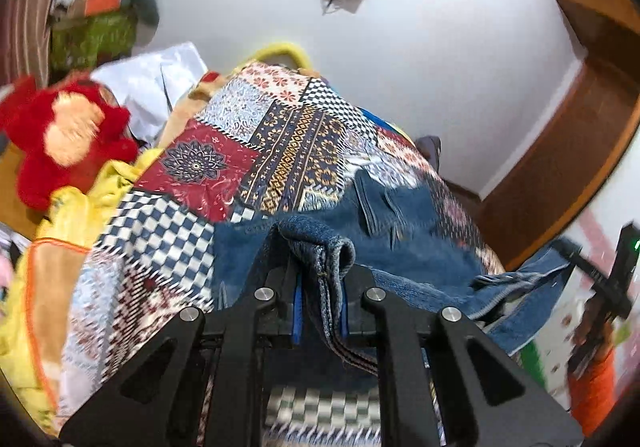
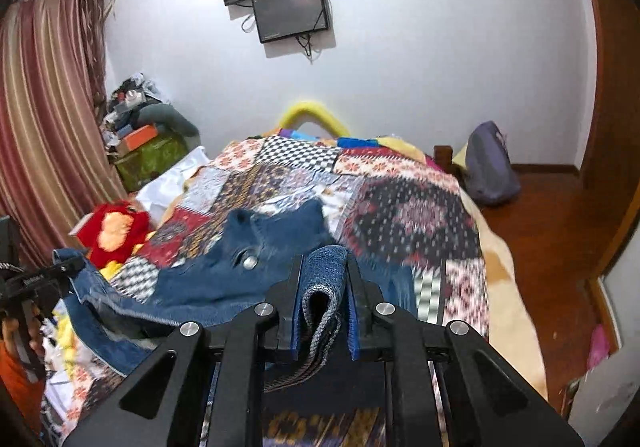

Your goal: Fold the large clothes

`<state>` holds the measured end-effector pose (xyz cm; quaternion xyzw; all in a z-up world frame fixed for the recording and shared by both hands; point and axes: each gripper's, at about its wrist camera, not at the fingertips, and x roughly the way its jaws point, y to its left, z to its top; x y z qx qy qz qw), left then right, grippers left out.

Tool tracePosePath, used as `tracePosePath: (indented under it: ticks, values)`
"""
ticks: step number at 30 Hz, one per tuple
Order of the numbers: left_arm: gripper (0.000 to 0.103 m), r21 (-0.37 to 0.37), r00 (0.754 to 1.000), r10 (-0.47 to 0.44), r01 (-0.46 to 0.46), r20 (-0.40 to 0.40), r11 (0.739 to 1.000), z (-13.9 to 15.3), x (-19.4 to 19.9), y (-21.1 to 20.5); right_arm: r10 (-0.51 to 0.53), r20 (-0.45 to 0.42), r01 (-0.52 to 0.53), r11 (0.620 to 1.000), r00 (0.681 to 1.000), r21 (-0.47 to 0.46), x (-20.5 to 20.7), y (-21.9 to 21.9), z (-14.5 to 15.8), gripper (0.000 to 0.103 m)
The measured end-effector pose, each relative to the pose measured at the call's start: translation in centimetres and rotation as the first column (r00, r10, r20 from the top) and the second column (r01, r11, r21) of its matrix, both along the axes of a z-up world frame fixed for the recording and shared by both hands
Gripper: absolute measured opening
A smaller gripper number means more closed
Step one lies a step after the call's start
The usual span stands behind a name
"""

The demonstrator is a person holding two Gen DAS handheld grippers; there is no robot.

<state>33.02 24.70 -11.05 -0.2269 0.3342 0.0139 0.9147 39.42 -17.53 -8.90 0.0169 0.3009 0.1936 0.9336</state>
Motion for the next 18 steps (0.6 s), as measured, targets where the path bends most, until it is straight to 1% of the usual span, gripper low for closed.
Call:
tracePosePath:
  ticks: [1,2,5,7,10,14,16,18]
  values:
    - [0.013,-0.031,1.0,0.007,-0.007,-0.01,1.0,-0.6,1.4,0.8,-0.004,-0.001,0.004,1.0,1.0,-0.009,1.1,0.4,-0.1,0.014]
    - [0.013,-0.044,1.0,0.01,-0.01,-0.019,0.999,-1.1,2.2,1.1,-0.007,-0.004,0.007,1.0,1.0,-0.02,2.4,0.9,-0.4,0.014]
    - [0.013,-0.056,0.997,0.022,-0.026,-0.074,0.998,-3.2,5.7,2.3,-0.014,-0.021,0.013,0.998,1.0,-0.056,6.6,2.6,-2.0,0.014]
    - [0.013,-0.063,0.995,0.024,-0.031,-0.096,0.998,-4.5,7.3,2.8,-0.025,-0.035,0.022,0.997,0.999,-0.072,8.9,3.4,-3.4,0.014]
    - [0.013,-0.08,0.988,0.037,-0.049,-0.147,0.996,-7.1,10.1,3.7,-0.049,-0.071,0.042,0.993,0.996,-0.107,12.7,4.7,-6.4,0.014]
    - [0.013,-0.066,0.975,0.05,-0.066,-0.219,0.996,-10.8,12.7,4.4,-0.084,-0.14,0.065,0.989,0.987,-0.135,16.2,5.6,-10.8,0.014]
    - [0.013,-0.074,0.965,0.057,-0.079,-0.257,0.994,-12.7,13.5,4.7,-0.099,-0.185,0.072,0.987,0.978,-0.147,17.5,5.6,-13.4,0.014]
    - [0.014,-0.088,0.956,0.059,-0.088,-0.288,0.992,-14.4,14.0,4.8,-0.095,-0.217,0.064,0.987,0.972,-0.146,18.2,5.3,-15.1,0.015]
